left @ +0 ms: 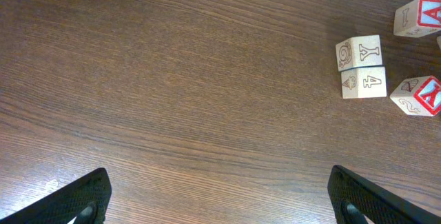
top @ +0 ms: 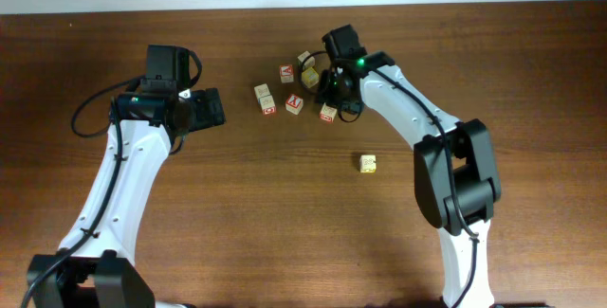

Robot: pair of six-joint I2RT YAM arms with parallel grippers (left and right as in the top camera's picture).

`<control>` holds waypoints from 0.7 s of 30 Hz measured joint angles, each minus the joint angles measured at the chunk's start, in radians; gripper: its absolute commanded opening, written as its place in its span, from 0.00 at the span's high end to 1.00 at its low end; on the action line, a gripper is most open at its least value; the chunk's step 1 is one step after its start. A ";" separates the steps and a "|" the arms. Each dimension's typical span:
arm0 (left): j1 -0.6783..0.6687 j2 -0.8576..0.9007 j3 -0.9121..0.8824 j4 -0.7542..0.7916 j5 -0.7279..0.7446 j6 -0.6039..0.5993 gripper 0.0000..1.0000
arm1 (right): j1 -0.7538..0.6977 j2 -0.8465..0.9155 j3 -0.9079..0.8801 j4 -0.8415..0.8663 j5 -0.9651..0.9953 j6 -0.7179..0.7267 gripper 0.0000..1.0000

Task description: Rotate 5 blocks

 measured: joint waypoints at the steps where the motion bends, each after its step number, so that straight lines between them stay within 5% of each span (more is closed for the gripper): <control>1: 0.000 0.000 0.000 0.000 0.000 0.000 0.01 | 0.002 0.008 0.000 0.000 0.002 0.002 0.49; 8: 0.000 0.000 0.000 0.000 0.000 0.000 0.01 | 0.005 0.022 0.000 -0.011 0.006 0.013 0.68; 21: 0.000 0.000 0.000 -0.008 -0.030 0.000 0.01 | 0.010 0.022 0.017 -0.137 -0.033 -0.007 0.71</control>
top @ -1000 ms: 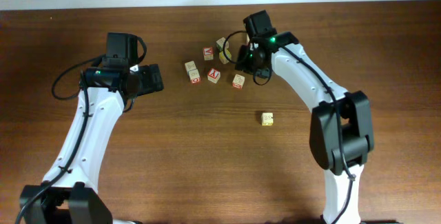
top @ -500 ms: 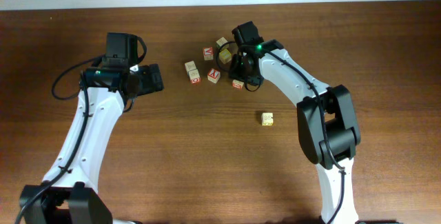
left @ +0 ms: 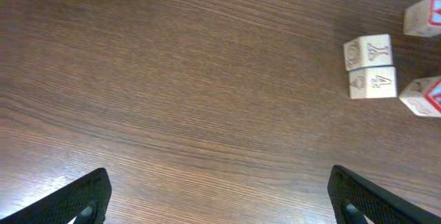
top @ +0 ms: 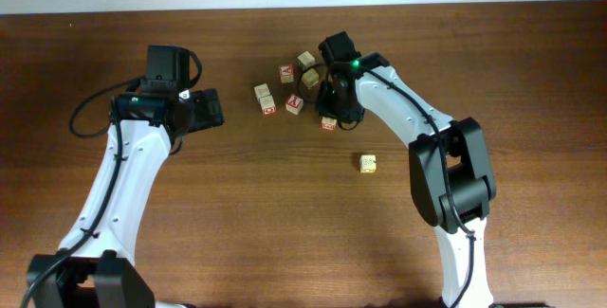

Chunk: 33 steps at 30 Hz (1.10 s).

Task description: Rotate 5 blocks

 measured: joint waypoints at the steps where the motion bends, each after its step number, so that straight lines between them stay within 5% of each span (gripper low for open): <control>1: 0.000 0.000 0.000 0.000 -0.013 0.000 0.01 | 0.000 0.000 0.002 -0.026 -0.012 -0.007 0.71; 19: 0.000 0.000 0.000 -0.017 -0.063 0.000 0.01 | 0.000 -0.004 0.001 -0.361 -0.097 -0.222 0.71; 33: 0.000 0.000 0.000 -0.015 -0.064 0.000 0.01 | 0.005 -0.004 0.000 -0.404 -0.043 -0.250 0.71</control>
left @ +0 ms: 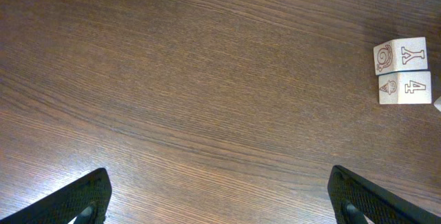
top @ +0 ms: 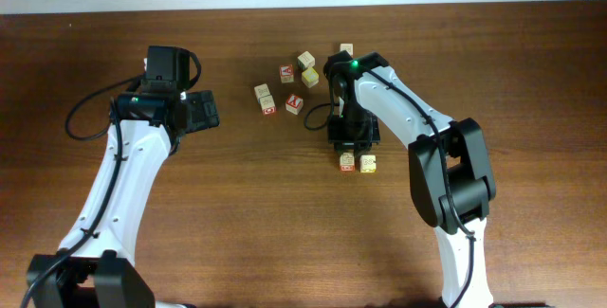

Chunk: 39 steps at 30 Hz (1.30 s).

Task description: Rotate 5 blocks

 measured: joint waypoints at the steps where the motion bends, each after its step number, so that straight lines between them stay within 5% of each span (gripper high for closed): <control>1: 0.000 0.000 0.000 0.000 0.000 0.000 0.01 | 0.000 0.000 0.000 0.000 0.000 0.000 0.70; 9: 0.000 0.000 0.000 0.000 0.000 0.000 0.01 | 0.000 0.000 0.000 -0.015 0.014 0.000 0.70; 10: 0.000 0.000 0.000 0.000 0.000 0.000 0.01 | 0.000 0.000 0.000 -0.015 0.014 0.000 0.62; 14: 0.000 0.000 0.000 0.000 0.000 0.000 0.01 | 0.000 0.000 -0.003 -0.015 0.025 -0.006 0.56; 29: 0.000 0.000 0.000 0.004 0.000 0.000 0.01 | 0.000 0.000 0.079 -0.038 0.030 -0.023 0.56; 39: 0.000 0.000 0.000 0.023 0.000 0.000 0.01 | 0.000 0.000 0.184 0.225 0.033 -0.084 0.50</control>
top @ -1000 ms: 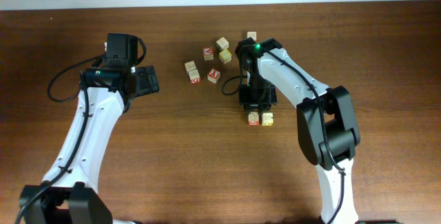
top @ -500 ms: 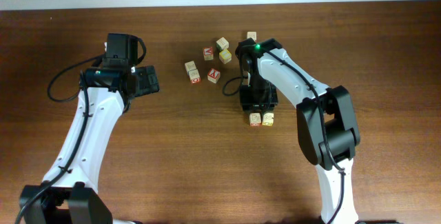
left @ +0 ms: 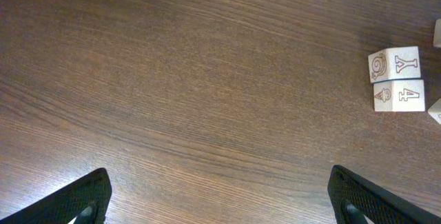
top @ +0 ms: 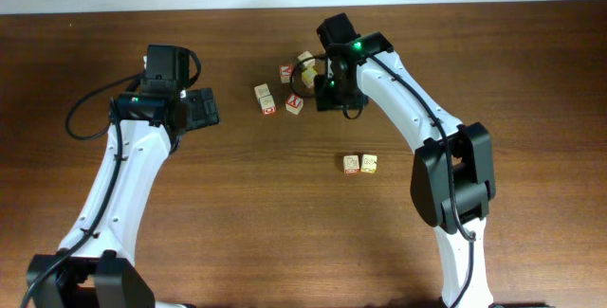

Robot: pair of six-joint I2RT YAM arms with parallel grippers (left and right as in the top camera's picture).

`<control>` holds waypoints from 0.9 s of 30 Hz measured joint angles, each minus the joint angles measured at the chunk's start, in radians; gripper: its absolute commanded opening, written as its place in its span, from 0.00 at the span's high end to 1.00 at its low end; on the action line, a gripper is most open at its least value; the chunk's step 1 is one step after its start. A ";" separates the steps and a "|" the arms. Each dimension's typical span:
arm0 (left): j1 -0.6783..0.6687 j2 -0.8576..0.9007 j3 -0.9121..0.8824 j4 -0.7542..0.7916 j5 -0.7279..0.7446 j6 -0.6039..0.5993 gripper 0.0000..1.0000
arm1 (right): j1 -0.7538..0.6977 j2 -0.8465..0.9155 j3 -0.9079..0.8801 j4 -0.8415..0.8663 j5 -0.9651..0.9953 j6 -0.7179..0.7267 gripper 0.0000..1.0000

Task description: Rotate 5 blocks

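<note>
Several small wooden letter blocks lie in a loose cluster at the back middle, among them a red-marked block (top: 294,104) and a stacked-looking pair (top: 265,99). Two more blocks (top: 360,163) sit side by side nearer the front. My right gripper (top: 325,88) hangs over the cluster's right edge, its jaws hidden from above. My left gripper (top: 207,108) stands open left of the cluster with nothing between its fingertips (left: 88,195). The left wrist view shows the Y block (left: 393,63) and the 4 block (left: 397,95) touching at the far right.
Bare brown wooden table (top: 237,213) all round. A pale wall strip borders the far edge. The right arm's forearm (top: 408,99) crosses diagonally above the table right of the cluster.
My right gripper was low over a block beside the lone front block; now it is back at the cluster and that block lies free beside the other. The left arm barely shifted.
My right gripper was at the cluster's right side over a red-marked block. Then it stood on that block a little nearer the front. Then the block was next to the lone front block under the gripper. Now the pair lies free and the gripper is at the cluster.
</note>
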 measured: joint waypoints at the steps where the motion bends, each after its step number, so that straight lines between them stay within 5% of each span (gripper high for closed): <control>1: 0.000 0.000 0.000 0.000 0.000 0.000 0.01 | 0.000 0.000 0.000 0.016 0.001 0.006 0.50; 7: 0.000 0.000 0.070 -0.037 -0.002 0.000 0.01 | 0.021 0.000 0.004 0.116 0.000 0.080 0.48; 18: 0.000 0.000 0.351 -0.331 -0.006 0.000 0.01 | 0.101 0.009 0.008 0.258 0.042 0.252 0.46; 27: 0.000 -0.059 0.364 -0.363 -0.010 0.000 0.01 | 0.101 0.109 0.010 0.297 0.061 0.309 0.41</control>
